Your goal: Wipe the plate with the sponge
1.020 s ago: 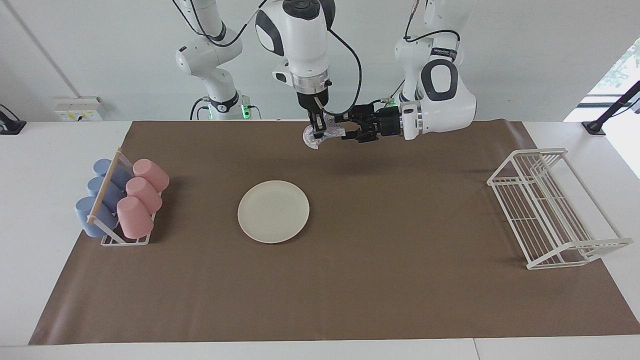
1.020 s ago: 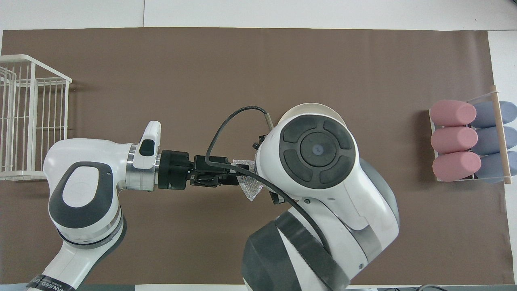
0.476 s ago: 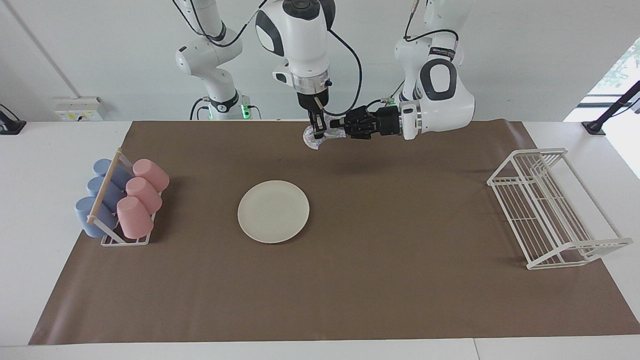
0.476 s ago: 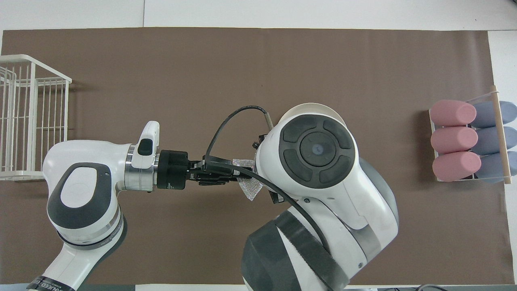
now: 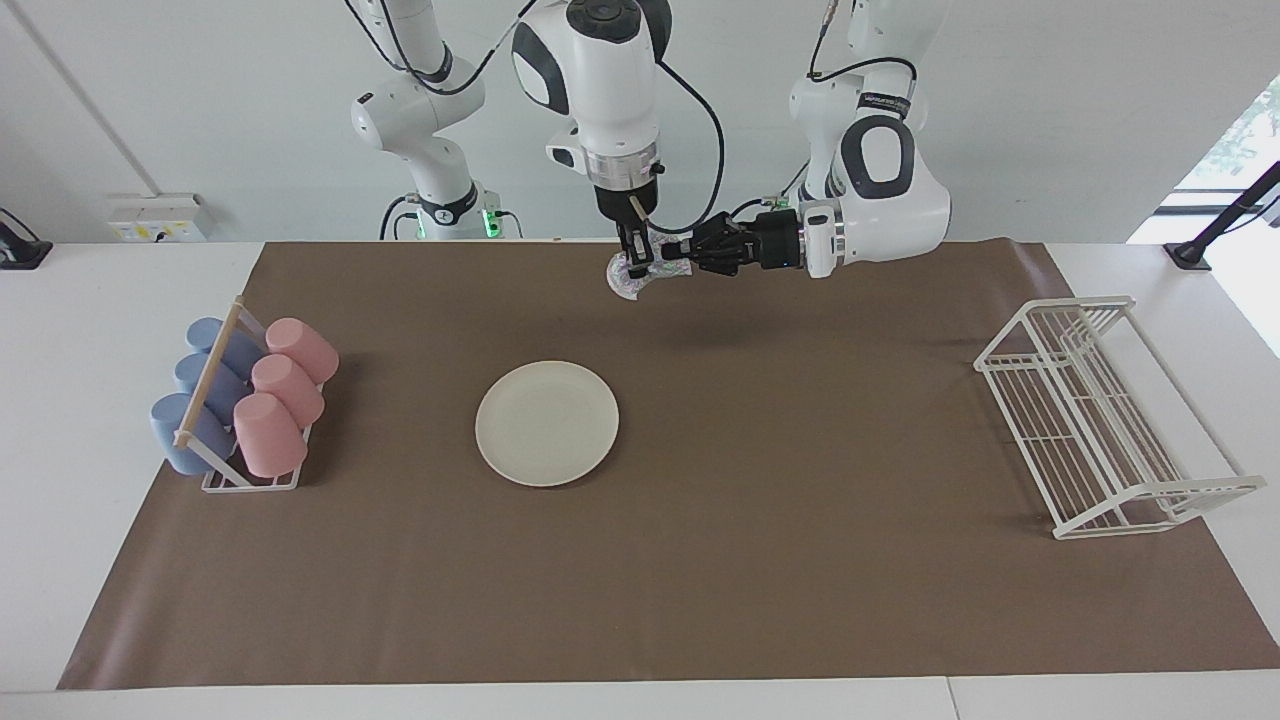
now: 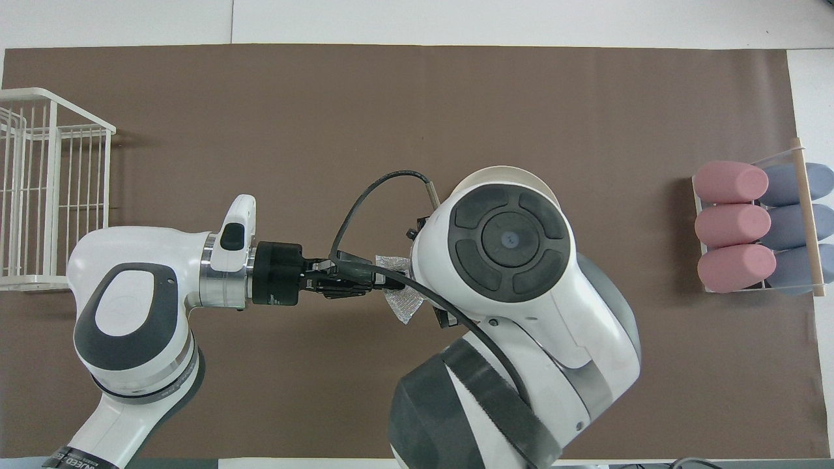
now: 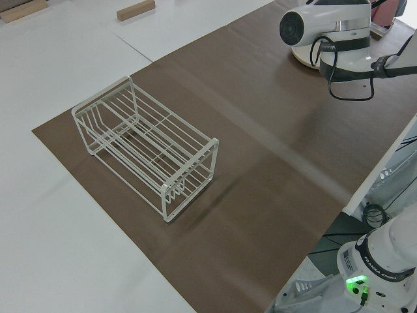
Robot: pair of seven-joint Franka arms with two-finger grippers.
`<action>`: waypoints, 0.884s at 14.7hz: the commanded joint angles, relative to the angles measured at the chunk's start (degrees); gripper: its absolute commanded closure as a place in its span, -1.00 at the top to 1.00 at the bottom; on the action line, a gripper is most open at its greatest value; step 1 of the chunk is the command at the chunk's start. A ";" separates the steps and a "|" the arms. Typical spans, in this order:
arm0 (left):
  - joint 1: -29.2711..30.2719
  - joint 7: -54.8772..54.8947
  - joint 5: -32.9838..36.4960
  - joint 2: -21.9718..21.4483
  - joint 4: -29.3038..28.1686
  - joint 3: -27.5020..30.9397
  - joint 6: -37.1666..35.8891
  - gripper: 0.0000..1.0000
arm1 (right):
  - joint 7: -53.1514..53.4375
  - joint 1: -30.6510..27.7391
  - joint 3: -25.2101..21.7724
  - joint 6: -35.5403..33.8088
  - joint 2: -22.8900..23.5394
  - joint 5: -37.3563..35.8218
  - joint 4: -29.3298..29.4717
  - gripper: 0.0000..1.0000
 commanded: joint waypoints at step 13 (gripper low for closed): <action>2.10 -8.32 14.17 -0.57 -1.12 0.60 7.50 -1.00 | -80.08 -27.85 0.21 -9.12 -6.45 -0.64 -3.85 1.00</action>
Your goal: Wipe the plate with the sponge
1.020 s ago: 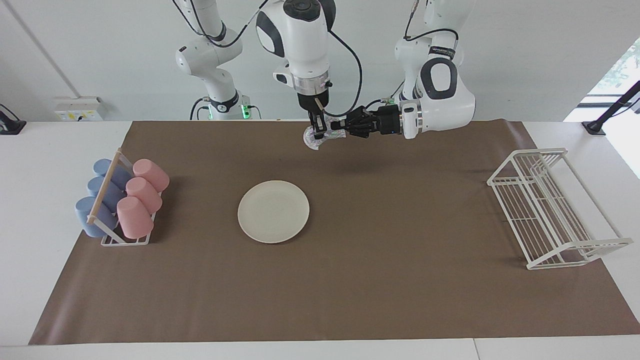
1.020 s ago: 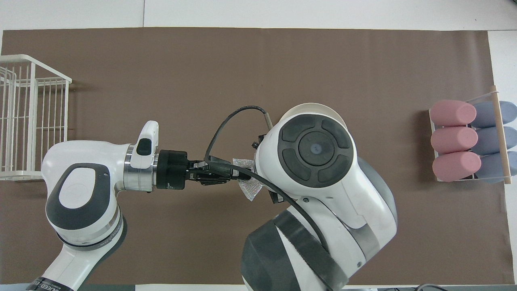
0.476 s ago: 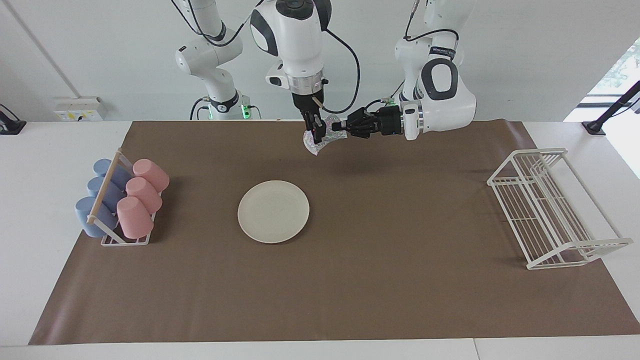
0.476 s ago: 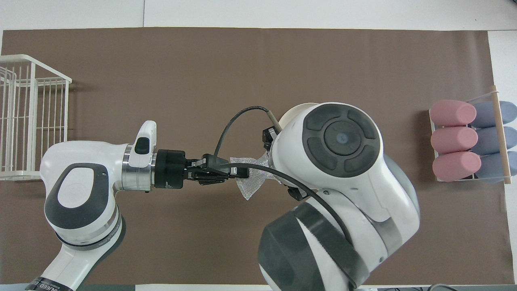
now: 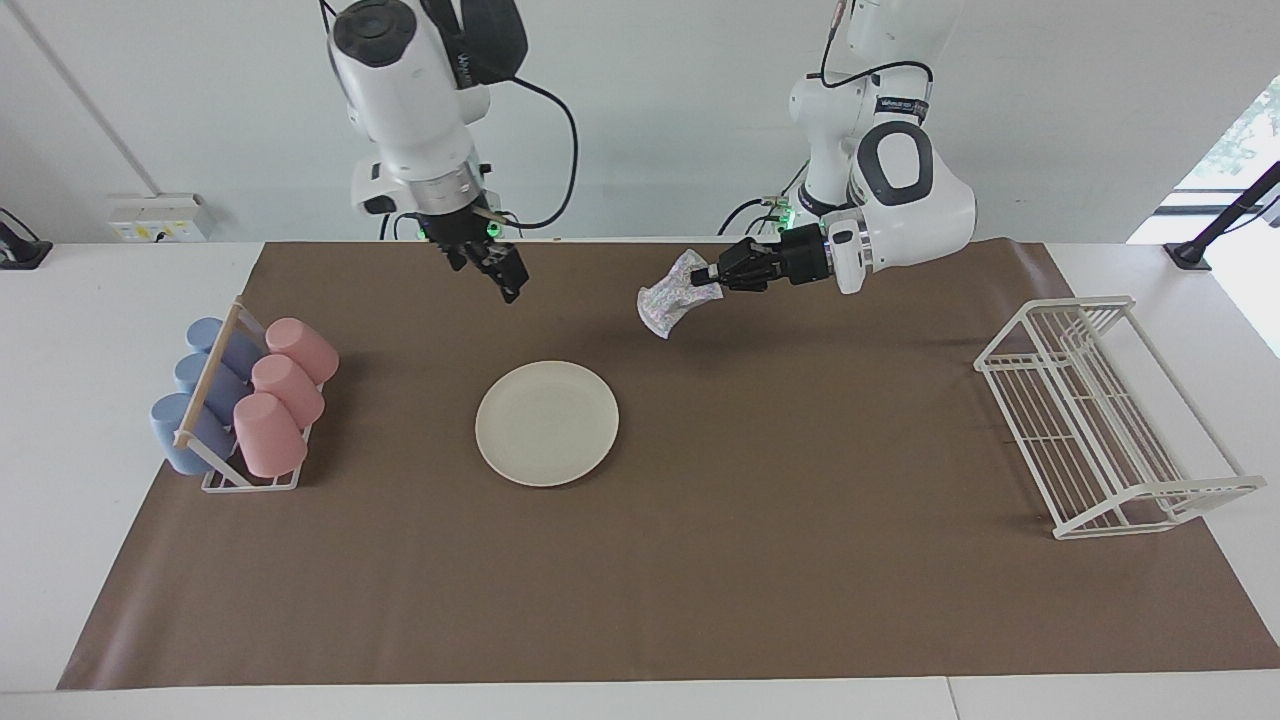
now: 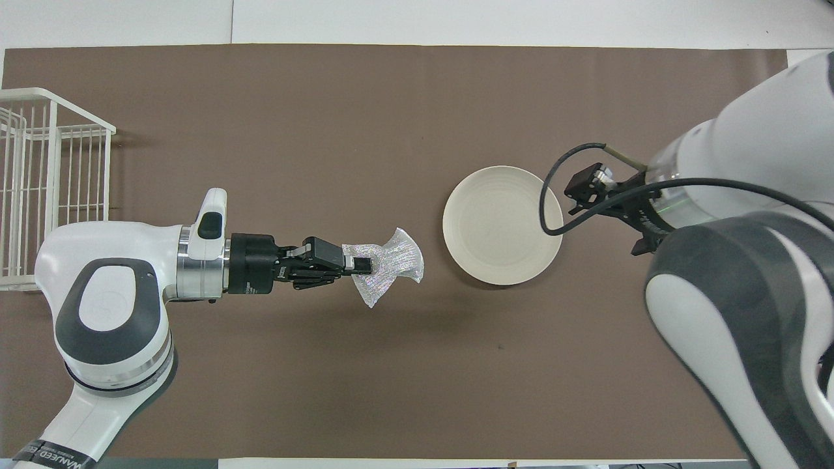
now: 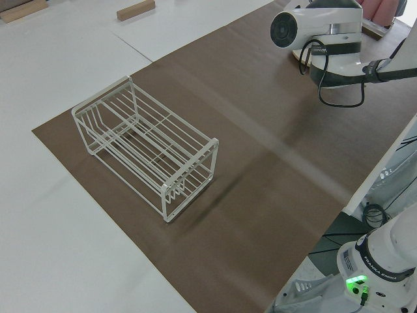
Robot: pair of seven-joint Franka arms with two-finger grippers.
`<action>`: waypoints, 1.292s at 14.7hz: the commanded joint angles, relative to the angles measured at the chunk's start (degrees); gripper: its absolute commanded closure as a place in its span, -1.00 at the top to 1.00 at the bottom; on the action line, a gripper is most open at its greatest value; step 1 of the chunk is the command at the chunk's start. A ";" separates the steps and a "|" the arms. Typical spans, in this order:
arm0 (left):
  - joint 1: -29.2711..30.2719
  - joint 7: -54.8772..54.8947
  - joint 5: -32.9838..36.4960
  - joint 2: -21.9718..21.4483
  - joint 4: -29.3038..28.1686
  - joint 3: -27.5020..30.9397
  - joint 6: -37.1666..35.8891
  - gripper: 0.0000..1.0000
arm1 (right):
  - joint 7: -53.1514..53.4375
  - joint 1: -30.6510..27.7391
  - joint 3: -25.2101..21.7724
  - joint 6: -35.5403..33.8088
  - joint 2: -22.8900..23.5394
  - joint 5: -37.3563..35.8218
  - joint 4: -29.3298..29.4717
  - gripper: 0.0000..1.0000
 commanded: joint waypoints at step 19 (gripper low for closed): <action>-1.24 -33.57 79.34 7.57 23.30 -0.53 -16.47 -1.00 | -42.05 -12.36 0.33 -5.10 -1.01 -1.84 0.96 1.00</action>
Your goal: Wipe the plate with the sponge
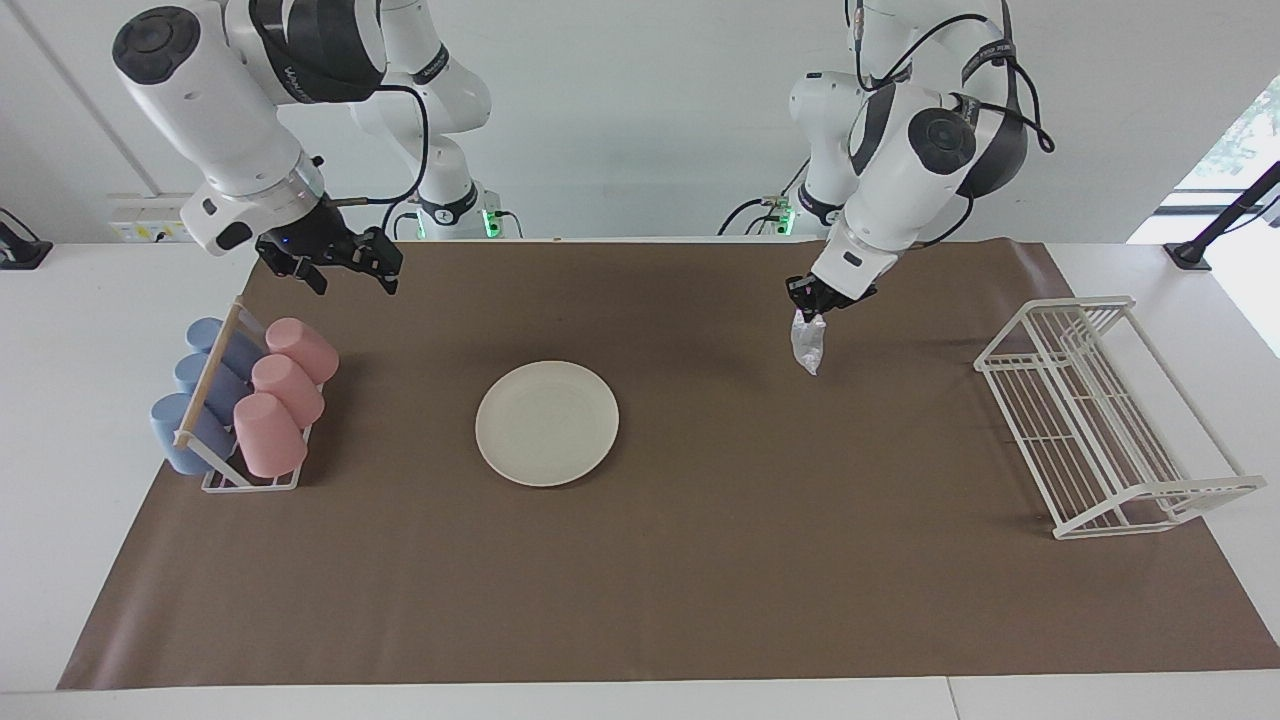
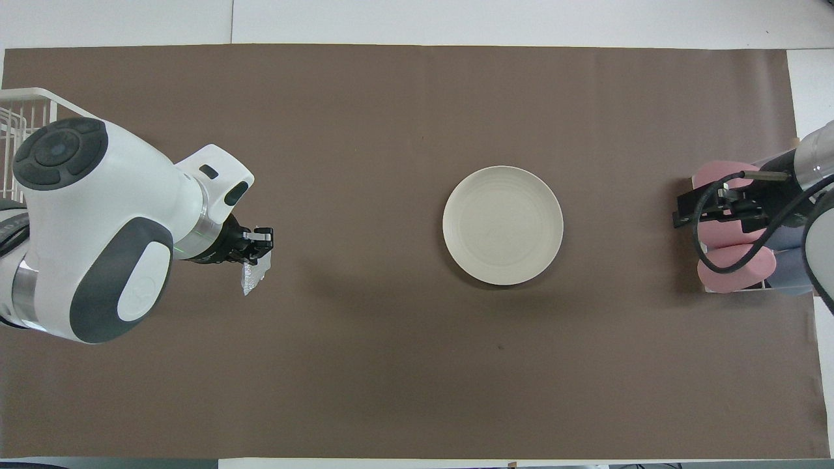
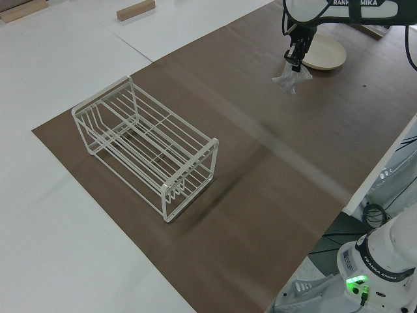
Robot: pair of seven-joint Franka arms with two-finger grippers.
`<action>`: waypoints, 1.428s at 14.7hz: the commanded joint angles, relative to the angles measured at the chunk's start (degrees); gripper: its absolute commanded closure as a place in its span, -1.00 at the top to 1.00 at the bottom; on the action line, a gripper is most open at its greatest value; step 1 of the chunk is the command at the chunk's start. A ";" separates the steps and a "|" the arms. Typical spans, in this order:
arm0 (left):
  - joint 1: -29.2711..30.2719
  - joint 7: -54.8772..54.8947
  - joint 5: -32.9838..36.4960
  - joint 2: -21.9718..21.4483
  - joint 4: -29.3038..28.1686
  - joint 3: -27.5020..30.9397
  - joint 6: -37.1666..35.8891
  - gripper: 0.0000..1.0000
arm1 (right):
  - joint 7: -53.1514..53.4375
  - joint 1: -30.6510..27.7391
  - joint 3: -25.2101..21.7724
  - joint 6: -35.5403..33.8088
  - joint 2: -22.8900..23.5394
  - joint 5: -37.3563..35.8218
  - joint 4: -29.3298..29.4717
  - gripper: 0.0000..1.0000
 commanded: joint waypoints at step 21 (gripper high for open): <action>-1.13 -3.03 66.65 25.59 21.04 0.35 -26.75 -1.00 | -8.61 -3.21 0.05 -0.32 -0.42 -1.42 2.90 1.00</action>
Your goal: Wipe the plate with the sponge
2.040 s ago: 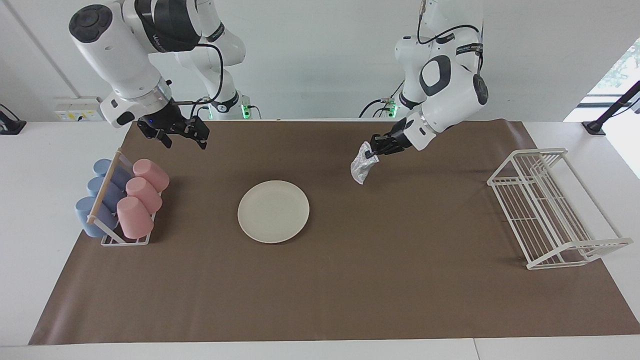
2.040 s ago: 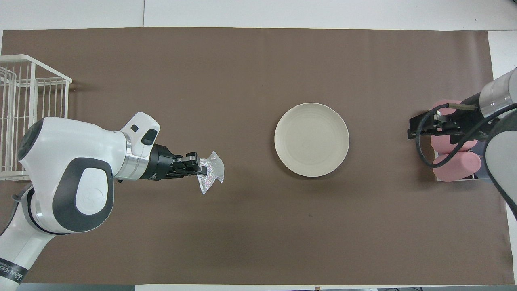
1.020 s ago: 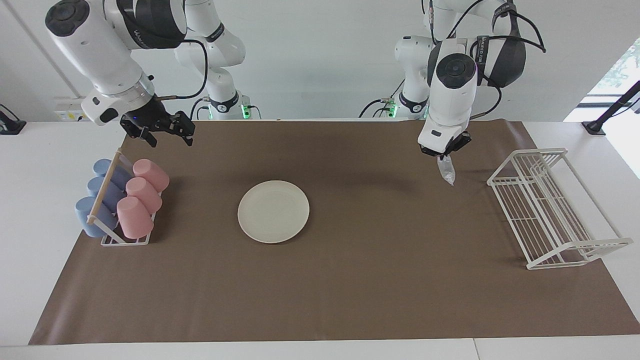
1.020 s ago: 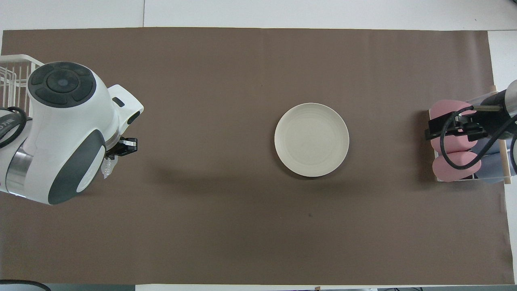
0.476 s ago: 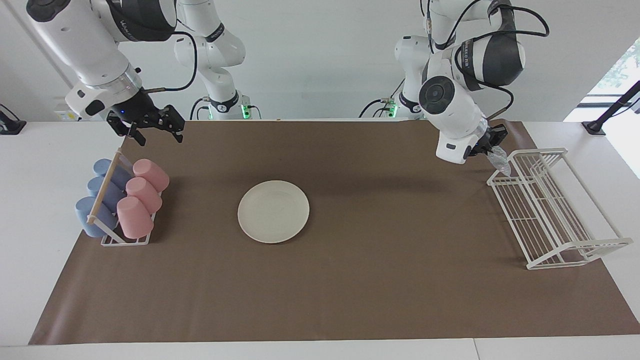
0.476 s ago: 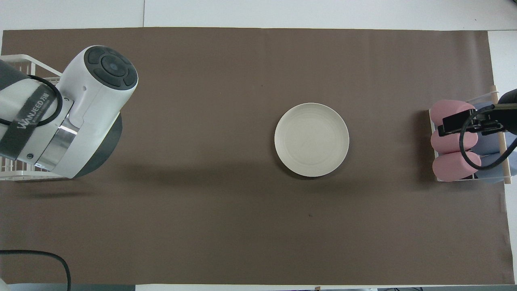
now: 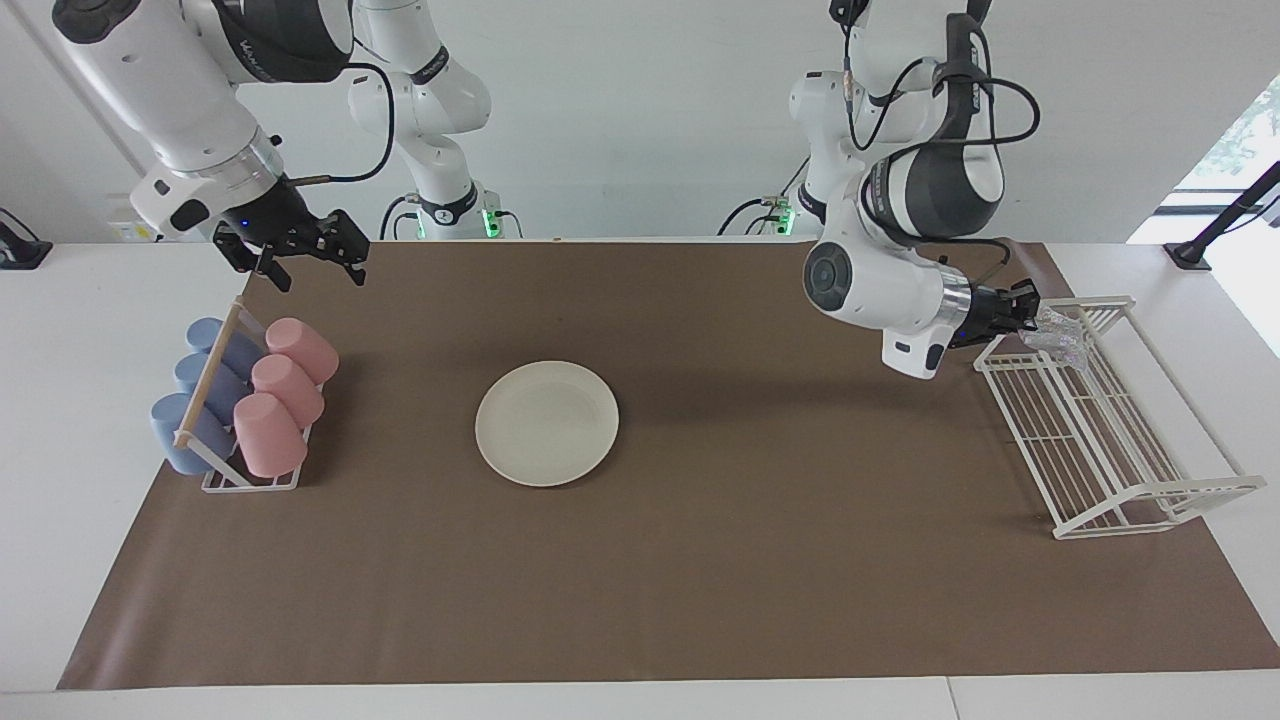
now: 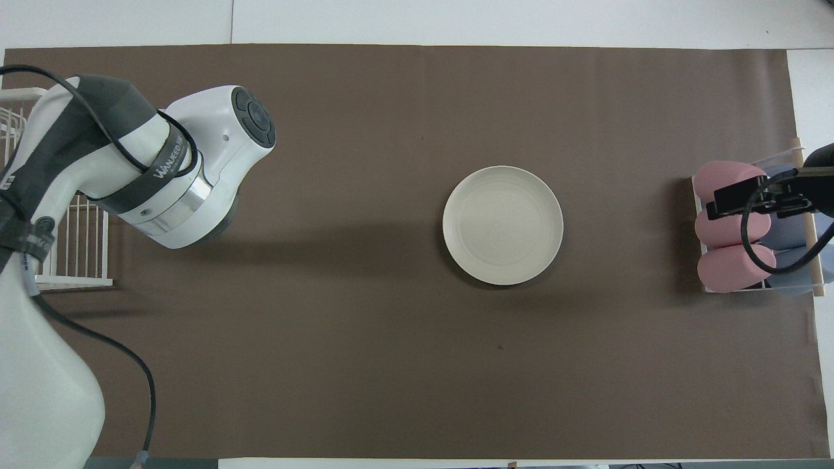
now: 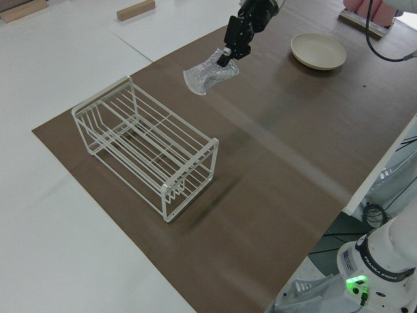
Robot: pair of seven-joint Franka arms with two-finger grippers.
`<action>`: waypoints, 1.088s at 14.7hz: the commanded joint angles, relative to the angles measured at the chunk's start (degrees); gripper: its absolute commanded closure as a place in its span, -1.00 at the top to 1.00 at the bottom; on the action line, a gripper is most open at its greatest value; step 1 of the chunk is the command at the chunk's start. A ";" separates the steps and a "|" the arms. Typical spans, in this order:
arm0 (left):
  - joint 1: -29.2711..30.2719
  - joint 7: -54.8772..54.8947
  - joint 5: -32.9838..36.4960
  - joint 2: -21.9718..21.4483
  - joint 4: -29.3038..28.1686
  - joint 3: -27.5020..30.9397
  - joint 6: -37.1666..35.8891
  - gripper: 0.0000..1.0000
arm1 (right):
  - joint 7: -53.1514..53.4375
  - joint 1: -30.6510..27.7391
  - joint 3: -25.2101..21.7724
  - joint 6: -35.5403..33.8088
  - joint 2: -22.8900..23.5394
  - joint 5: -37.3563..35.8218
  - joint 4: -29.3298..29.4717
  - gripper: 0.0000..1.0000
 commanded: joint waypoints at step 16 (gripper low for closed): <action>7.22 -14.21 -4.79 6.08 1.57 0.19 3.10 -1.00 | 0.07 -0.62 0.60 -0.41 -0.20 -1.16 0.36 1.00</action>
